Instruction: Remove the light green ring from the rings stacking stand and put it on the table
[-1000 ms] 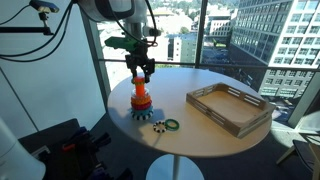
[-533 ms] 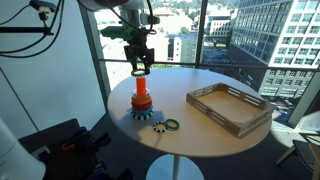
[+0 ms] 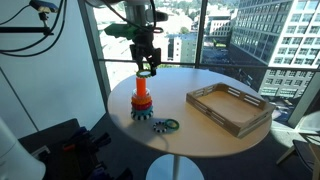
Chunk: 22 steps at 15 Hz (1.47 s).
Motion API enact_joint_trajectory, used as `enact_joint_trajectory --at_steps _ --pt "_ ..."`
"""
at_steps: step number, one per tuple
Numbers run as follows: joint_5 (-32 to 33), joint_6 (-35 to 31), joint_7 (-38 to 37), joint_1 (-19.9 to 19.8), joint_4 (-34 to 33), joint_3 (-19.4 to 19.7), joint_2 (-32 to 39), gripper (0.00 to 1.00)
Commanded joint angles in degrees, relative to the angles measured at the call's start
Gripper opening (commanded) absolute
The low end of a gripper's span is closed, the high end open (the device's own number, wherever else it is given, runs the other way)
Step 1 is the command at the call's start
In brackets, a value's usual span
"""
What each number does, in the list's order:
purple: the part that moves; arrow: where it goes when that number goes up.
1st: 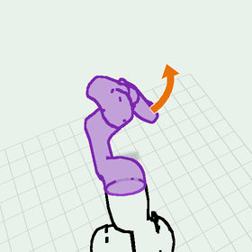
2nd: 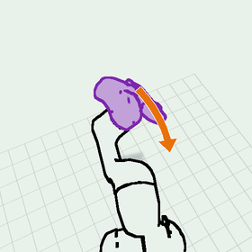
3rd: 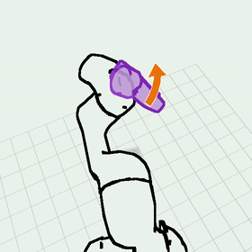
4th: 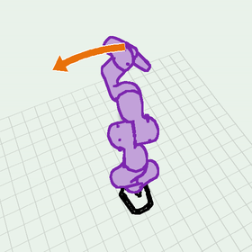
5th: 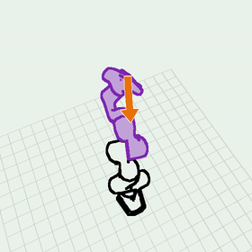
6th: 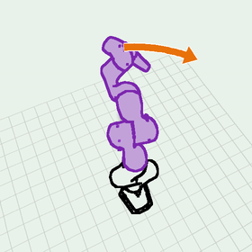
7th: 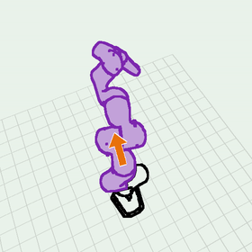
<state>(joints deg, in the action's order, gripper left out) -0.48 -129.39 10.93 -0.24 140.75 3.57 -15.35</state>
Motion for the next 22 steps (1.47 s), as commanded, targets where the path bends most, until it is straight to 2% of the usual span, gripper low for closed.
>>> enact_joint_trajectory --at_steps 1,11,22 --pt "-0.7 1.4 0.4 -1.5 -1.8 1.7 0.9 0.48" --pt "-1.5 -2.7 2.6 -3.3 -4.1 3.7 10.2 0.48" --pt "-2.5 -9.1 3.9 -5.2 -10.6 2.6 24.1 0.48"
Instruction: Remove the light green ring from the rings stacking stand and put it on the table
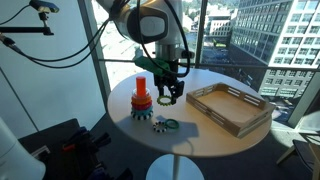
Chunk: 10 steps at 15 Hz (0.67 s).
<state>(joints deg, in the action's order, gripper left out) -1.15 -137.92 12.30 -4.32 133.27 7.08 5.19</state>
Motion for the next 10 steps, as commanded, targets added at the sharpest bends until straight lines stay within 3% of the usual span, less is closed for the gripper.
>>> enact_joint_trajectory --at_steps 1,10 --pt "-2.1 -0.7 2.8 -1.2 -3.5 -1.2 4.5 0.48" --pt "-0.2 -3.6 1.5 -1.2 -4.3 -2.3 10.1 0.48"
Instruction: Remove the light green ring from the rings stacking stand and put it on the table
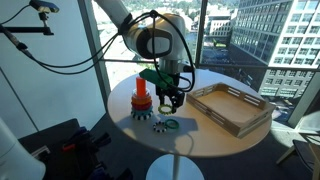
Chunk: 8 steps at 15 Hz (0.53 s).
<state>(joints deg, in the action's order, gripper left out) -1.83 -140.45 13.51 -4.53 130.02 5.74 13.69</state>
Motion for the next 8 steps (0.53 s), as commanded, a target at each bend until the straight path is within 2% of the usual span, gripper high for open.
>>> enact_joint_trajectory --at_steps 1,2,3,5,8 --pt "0.6 -1.3 0.2 -1.0 -1.0 -1.0 2.0 0.48" --pt "0.5 -1.3 0.4 -1.1 -1.0 -1.1 2.3 0.59" --pt "0.6 -1.2 0.4 -1.1 -0.9 -1.2 2.5 0.93" --pt "0.5 -0.9 0.7 -1.0 -0.8 -1.5 2.5 0.99" --pt "0.1 0.5 1.3 -1.1 -0.9 -2.2 2.1 1.0"
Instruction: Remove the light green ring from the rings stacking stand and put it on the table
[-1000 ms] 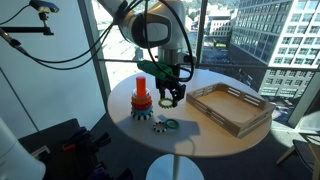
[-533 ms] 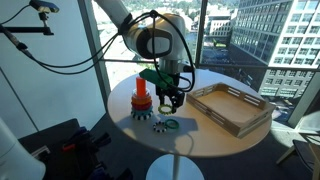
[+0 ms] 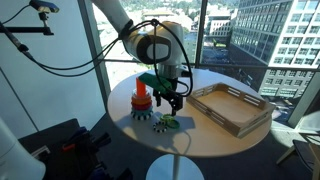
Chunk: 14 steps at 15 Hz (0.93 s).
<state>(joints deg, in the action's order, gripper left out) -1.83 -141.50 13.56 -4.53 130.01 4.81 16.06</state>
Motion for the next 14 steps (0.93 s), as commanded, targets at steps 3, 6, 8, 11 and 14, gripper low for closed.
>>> enact_joint_trajectory --at_steps 3,6,8,11,14 --pt "-0.4 2.6 1.9 -1.1 -0.8 -2.0 -1.5 1.0" --pt "-0.7 2.8 1.6 -0.9 -0.8 -2.5 -3.0 1.0" --pt "-0.8 2.9 1.1 -0.7 -0.9 -2.7 -4.4 1.0" --pt "-0.7 3.0 0.7 -0.3 -0.9 -2.9 -6.6 1.0" --pt "-1.1 4.5 1.0 0.1 -1.0 -3.3 -9.0 1.0"
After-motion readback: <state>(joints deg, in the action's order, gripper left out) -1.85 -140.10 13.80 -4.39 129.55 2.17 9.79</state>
